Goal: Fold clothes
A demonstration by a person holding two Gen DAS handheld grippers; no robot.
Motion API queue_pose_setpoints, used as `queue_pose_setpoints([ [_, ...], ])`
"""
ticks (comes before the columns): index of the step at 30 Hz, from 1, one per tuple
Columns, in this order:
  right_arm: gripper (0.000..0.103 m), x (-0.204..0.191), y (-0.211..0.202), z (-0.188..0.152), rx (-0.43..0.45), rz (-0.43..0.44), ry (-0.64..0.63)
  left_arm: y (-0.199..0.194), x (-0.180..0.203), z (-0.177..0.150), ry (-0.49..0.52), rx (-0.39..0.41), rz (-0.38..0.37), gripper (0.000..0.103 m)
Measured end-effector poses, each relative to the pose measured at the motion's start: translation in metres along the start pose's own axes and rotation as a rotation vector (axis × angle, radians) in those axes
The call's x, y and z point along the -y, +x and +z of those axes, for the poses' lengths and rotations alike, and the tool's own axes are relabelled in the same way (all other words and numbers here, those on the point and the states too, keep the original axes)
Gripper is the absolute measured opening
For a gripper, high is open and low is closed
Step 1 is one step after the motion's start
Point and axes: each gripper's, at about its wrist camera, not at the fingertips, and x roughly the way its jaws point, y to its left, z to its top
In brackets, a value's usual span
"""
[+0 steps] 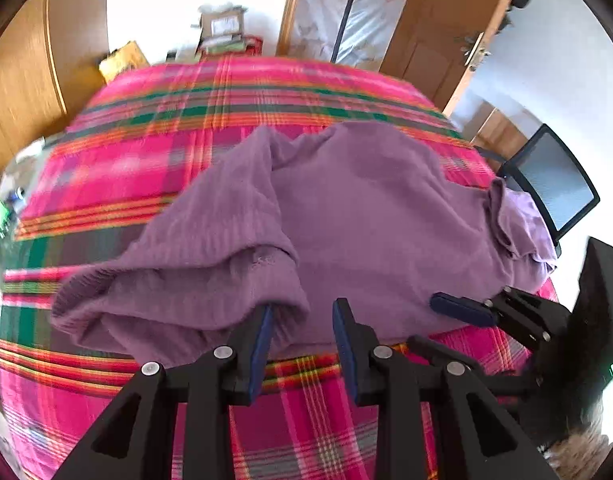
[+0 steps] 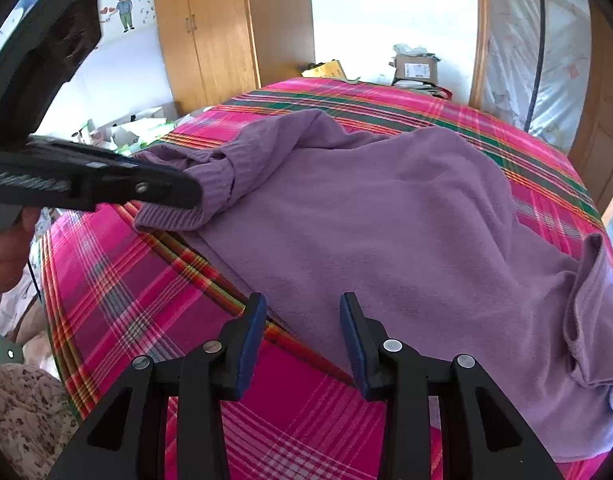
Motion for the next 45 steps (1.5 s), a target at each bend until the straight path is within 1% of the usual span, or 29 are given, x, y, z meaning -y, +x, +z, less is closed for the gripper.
queue_pose_setpoints([
  [1,0.04,0.0,-0.001,0.0,0.002,-0.004,0.001,0.007,0.0,0.001,-0.008,-0.02,0.007,0.031],
  [3,0.04,0.001,-0.002,-0.001,0.008,-0.011,0.007,0.02,0.003,0.004,0.024,-0.05,0.061,0.031],
  [6,0.04,0.005,-0.003,-0.001,0.014,-0.014,0.024,0.026,-0.001,0.008,-0.014,-0.054,0.058,0.031],
  [8,0.04,0.003,-0.001,-0.002,-0.003,0.002,0.011,0.024,-0.006,0.013,-0.047,-0.043,0.051,0.031],
  [10,0.04,0.0,0.003,-0.001,-0.019,0.014,-0.007,0.025,-0.013,0.02,-0.071,-0.038,0.063,0.031],
  [12,0.04,-0.003,0.006,0.001,-0.03,0.005,-0.025,0.027,-0.02,0.025,-0.09,-0.031,0.072,0.017],
  [13,0.04,-0.004,0.007,0.001,-0.034,0.0,-0.03,0.025,-0.023,0.026,-0.102,-0.029,0.049,0.014],
  [14,0.04,-0.004,0.008,0.002,-0.038,0.0,-0.027,0.025,-0.027,0.026,-0.113,-0.029,0.026,0.008],
  [15,0.04,-0.002,0.009,0.002,-0.041,0.002,-0.022,0.022,-0.032,0.029,-0.13,-0.021,0.021,0.008],
  [16,0.038,-0.001,0.01,0.003,-0.041,0.004,-0.014,0.018,-0.037,0.032,-0.14,-0.002,0.033,0.007],
  [17,0.028,0.001,0.009,0.003,-0.039,-0.004,-0.006,0.013,-0.042,0.034,-0.149,0.021,0.038,0.006],
  [18,0.014,0.003,0.009,0.003,-0.039,-0.014,0.001,0.007,-0.047,0.037,-0.158,0.043,0.042,0.006],
  [19,0.01,0.005,0.009,0.004,-0.039,-0.026,0.008,0.001,-0.054,0.039,-0.175,0.058,0.042,0.005],
  [20,0.009,0.007,0.008,0.005,-0.035,-0.025,0.018,-0.003,-0.061,0.042,-0.2,0.075,0.033,0.005],
  [21,0.005,0.008,0.006,0.006,-0.029,-0.02,0.029,-0.008,-0.069,0.044,-0.226,0.092,0.023,0.005],
  [25,0.004,0.011,-0.006,0.012,0.018,-0.038,0.037,-0.03,-0.102,0.053,-0.313,0.161,0.014,0.005],
  [29,0.004,0.014,-0.022,0.025,0.086,-0.074,0.044,-0.044,-0.128,0.056,-0.377,0.188,-0.009,0.005],
  [32,0.004,0.019,-0.037,0.037,0.149,-0.115,0.061,-0.045,-0.141,0.057,-0.416,0.193,-0.025,0.005],
  [35,0.004,0.031,-0.052,0.053,0.217,-0.167,0.099,-0.043,-0.153,0.06,-0.44,0.189,-0.02,0.005],
  [37,0.004,0.042,-0.06,0.063,0.254,-0.203,0.131,-0.042,-0.157,0.064,-0.431,0.184,-0.016,0.005],
  [40,0.004,0.055,-0.068,0.072,0.284,-0.232,0.164,-0.037,-0.163,0.071,-0.434,0.17,-0.032,0.005],
  [42,0.004,0.06,-0.071,0.076,0.3,-0.253,0.183,-0.033,-0.169,0.074,-0.456,0.163,-0.048,0.005],
  [45,0.004,0.067,-0.07,0.079,0.31,-0.288,0.21,-0.022,-0.175,0.074,-0.455,0.125,-0.061,0.006],
])
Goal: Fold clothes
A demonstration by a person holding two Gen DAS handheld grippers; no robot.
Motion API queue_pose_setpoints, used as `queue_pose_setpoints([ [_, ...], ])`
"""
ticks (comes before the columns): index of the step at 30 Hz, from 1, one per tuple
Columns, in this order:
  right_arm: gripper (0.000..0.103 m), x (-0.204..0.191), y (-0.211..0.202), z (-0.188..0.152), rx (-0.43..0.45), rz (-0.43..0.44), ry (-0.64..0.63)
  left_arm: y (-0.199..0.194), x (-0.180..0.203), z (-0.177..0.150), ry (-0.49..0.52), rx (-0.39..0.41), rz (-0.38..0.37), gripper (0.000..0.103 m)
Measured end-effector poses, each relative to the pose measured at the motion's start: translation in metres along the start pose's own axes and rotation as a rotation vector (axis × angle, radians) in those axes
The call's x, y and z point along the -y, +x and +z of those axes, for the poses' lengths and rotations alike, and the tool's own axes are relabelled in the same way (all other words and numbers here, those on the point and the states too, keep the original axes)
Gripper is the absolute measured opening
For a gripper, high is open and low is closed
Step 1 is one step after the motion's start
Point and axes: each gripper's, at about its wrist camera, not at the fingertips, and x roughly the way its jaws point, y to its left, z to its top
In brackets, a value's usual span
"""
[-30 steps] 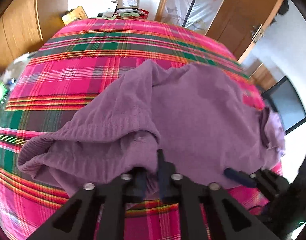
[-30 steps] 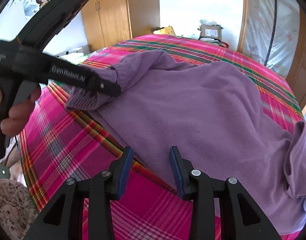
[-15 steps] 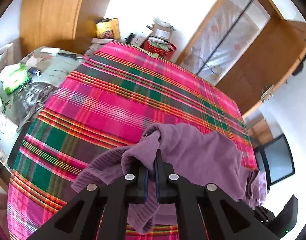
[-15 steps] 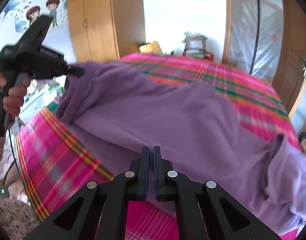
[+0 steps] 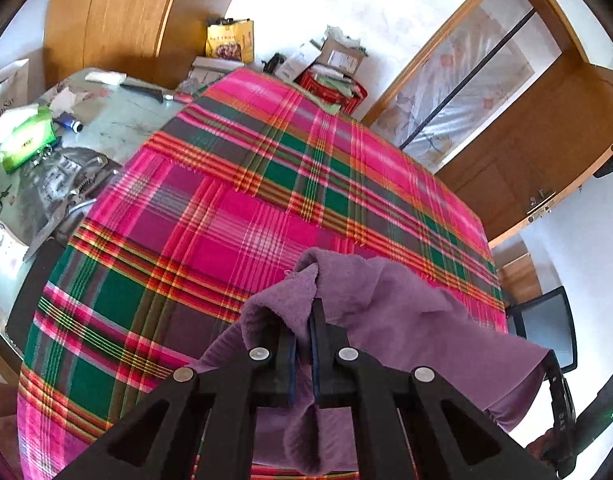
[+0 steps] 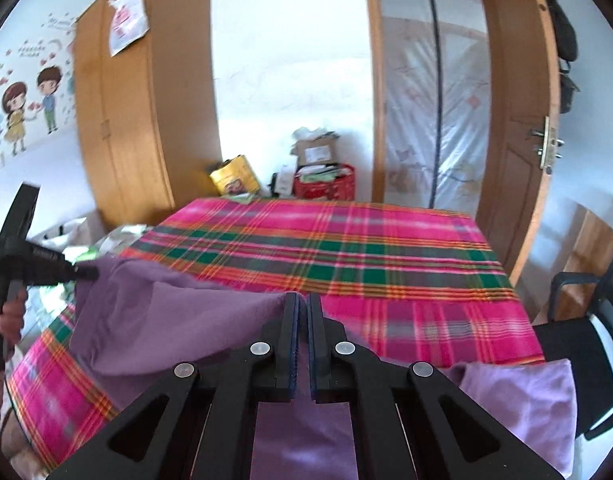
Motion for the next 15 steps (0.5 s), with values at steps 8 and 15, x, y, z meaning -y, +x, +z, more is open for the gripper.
queue_pose_setpoints([
  [8,0.004,0.001,-0.005,-0.007,0.0,-0.048,-0.011,0.015,-0.024,-0.011,-0.067,-0.127,-0.064,0.007],
  [15,0.004,0.0,-0.006,-0.005,0.004,-0.054,0.009,0.004,-0.037,-0.041,-0.109,-0.155,-0.112,0.022],
])
